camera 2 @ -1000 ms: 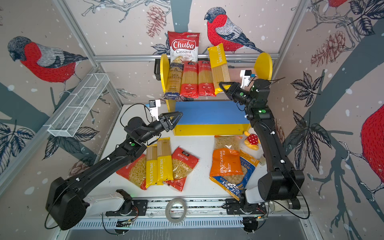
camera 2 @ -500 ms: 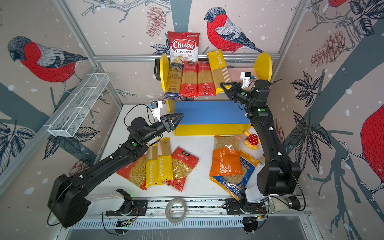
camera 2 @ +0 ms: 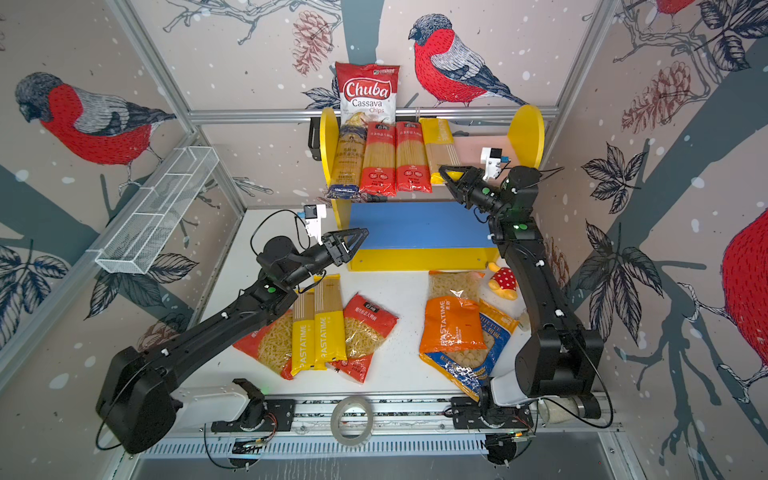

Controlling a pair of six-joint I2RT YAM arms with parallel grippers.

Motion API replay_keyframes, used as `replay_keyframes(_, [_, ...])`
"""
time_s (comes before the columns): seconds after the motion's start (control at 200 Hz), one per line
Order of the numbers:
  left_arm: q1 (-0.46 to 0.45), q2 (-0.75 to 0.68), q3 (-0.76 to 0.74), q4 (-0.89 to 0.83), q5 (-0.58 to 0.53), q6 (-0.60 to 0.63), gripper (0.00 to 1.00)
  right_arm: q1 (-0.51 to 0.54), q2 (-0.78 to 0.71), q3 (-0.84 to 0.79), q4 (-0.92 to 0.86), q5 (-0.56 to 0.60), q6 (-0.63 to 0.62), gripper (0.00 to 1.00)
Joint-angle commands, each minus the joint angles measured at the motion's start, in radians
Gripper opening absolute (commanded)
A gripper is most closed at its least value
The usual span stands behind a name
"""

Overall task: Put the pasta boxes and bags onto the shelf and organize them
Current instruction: 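Stand the yellow pack beside the red bags with the right gripper, then open the right gripper and lower both grippers to another yellow PASTATIME pack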

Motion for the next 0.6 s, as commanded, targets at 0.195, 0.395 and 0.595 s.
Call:
replay_keyframes(0.195, [-0.004,-0.004,-0.014,0.048,0.005,-0.005,0.66,0.0,-0.033,-0.025,0.03,0.048,-0.003,0.41])
replay_keyframes(0.395, [-0.002,-0.019,-0.015,0.016,-0.007,0.018,0.66,0.0,-0.054,-0.068,0.038,0.045,-0.002,0.46])
replay_keyframes(0.595, [0.005,-0.076,-0.05,-0.085,-0.054,0.081,0.66,0.003,-0.153,-0.179,0.033,0.047,-0.059,0.6])
